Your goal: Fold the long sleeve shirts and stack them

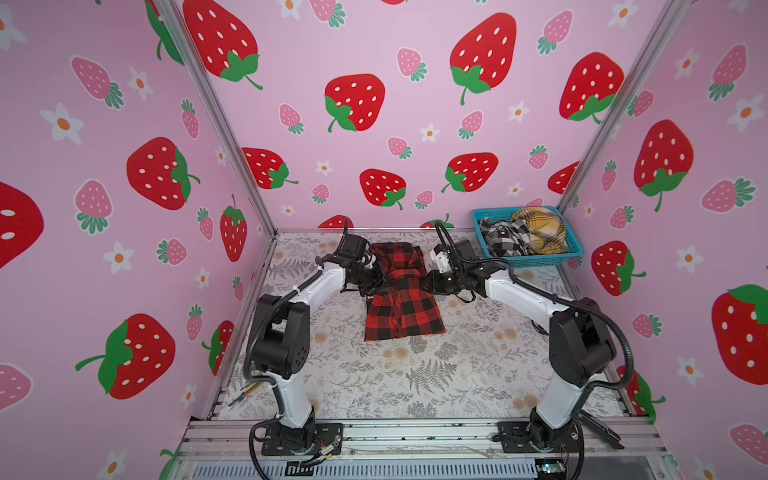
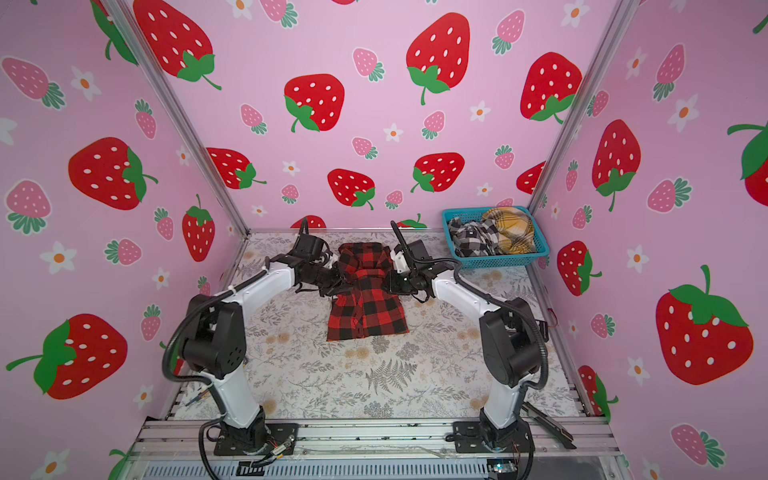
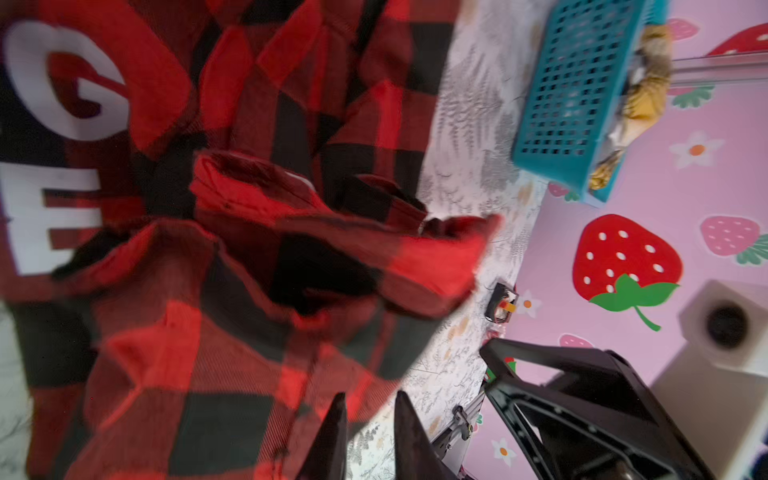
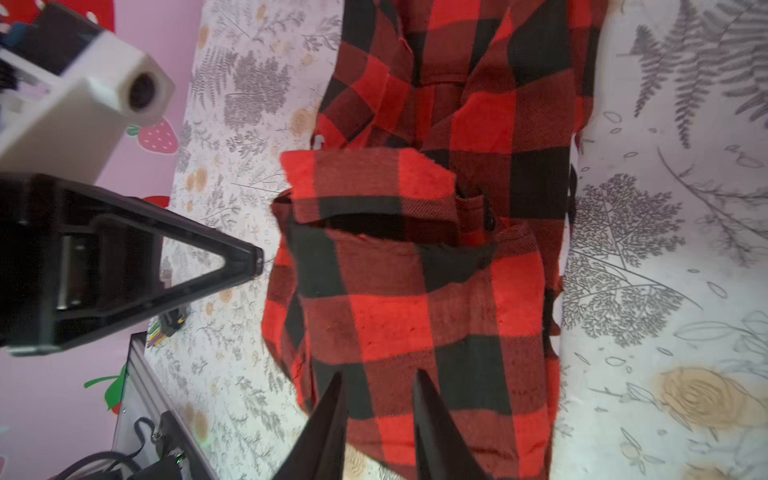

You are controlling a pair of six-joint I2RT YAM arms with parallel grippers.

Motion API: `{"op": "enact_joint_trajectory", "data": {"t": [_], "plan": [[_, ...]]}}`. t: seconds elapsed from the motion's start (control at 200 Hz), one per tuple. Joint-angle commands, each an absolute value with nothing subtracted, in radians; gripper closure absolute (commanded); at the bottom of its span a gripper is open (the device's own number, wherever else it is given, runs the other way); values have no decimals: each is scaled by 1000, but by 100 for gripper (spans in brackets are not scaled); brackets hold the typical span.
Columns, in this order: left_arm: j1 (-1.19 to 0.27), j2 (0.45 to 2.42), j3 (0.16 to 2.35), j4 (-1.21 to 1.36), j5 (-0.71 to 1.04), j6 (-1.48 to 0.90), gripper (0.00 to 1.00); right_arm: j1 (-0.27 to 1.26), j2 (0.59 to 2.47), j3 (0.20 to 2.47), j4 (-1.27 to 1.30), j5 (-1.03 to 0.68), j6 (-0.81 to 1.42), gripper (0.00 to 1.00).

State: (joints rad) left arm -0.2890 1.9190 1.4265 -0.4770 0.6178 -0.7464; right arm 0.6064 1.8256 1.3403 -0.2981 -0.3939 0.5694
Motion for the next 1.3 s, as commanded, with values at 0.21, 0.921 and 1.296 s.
{"op": "enact_joint_trajectory", "data": {"t": [0.21, 0.921, 1.296], "plan": [[-289, 2253, 1808, -573, 630, -666, 77, 554, 2078, 1405, -185, -380, 618, 78], [-259, 1684, 1383, -706, 424, -582, 54, 777, 1583, 1123, -354, -212, 717, 72], [-277, 1603, 1059, -421, 631, -760, 76, 798, 1935, 1423, -335, -314, 621, 78]]}}
